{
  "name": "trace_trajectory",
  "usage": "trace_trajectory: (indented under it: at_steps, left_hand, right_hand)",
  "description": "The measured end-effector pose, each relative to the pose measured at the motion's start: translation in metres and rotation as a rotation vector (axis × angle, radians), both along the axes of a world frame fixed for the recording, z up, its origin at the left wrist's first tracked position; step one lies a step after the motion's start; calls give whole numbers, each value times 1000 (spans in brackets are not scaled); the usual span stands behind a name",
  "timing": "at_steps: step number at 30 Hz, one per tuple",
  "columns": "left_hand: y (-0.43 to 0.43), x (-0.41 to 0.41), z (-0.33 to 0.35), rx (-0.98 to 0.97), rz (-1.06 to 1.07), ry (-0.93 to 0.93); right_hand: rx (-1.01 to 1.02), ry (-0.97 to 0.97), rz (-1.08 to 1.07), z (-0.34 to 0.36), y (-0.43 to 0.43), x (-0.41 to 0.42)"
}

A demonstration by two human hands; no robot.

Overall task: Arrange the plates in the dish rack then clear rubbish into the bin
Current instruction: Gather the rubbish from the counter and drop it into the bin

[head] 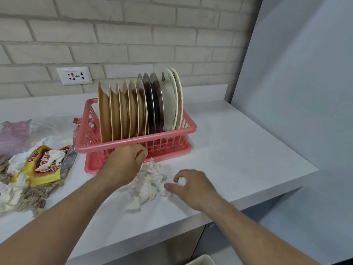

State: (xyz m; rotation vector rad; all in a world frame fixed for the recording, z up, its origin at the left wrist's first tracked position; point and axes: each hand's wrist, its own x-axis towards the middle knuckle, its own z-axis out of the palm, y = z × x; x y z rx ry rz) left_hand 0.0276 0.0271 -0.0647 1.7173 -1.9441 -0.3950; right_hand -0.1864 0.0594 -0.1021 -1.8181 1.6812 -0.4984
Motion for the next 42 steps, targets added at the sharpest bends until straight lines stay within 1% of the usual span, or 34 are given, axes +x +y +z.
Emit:
trace_trajectory:
  at_steps: [1,3,9,13,17,20,23,26,28,29,32,36,39,40,42]
  left_hand:
    - [0,1,-2,-3,2,-3]
    - [1,4,-6,-6,0,-18]
    - [6,14,-20,-22,-15,-46]
    - [7,19,-27,-18,1,-55]
    - [9,4,-29,-68,-42,-107]
    - [5,-16,-29,-63,-119,-250]
    - [-8,-40,-28,45,-171,-449]
    - [-19,-63,-30,138,-182,-602]
    - [-23,-79,-37,131,-211,-759]
    - [-24,-87,-40,140,-219,-803]
    - [-25,-108,-46,199,-175,-758]
    - [-28,-124,-50,151,-180,-675]
    - [-31,-134,-54,120,-165,-507]
    - [-31,-138,-57,101,-142,-448]
    - [-28,-148,-65,82,-103,-391]
  right_hand:
    - [16,64,45,-3,4,7]
    - [35,133,90,-10,7,18]
    - [-50,248,122,-17,10,26]
    - [-130,152,79,-8,9,15]
    - [-175,46,-11,6,6,-5]
    - [-193,69,-81,13,6,-28]
    - [-178,131,-149,16,5,-48]
    - [-124,214,-209,13,4,-68]
    - [-91,281,-235,10,4,-80]
    - [-72,323,-239,9,3,-86]
    - [-10,404,-232,9,-4,-107]
    - [-23,461,-164,9,-16,-126]
    - [-63,550,-59,4,-21,-138]
    - [-74,560,-44,2,-23,-141]
    - [-98,554,-25,-6,-25,-148]
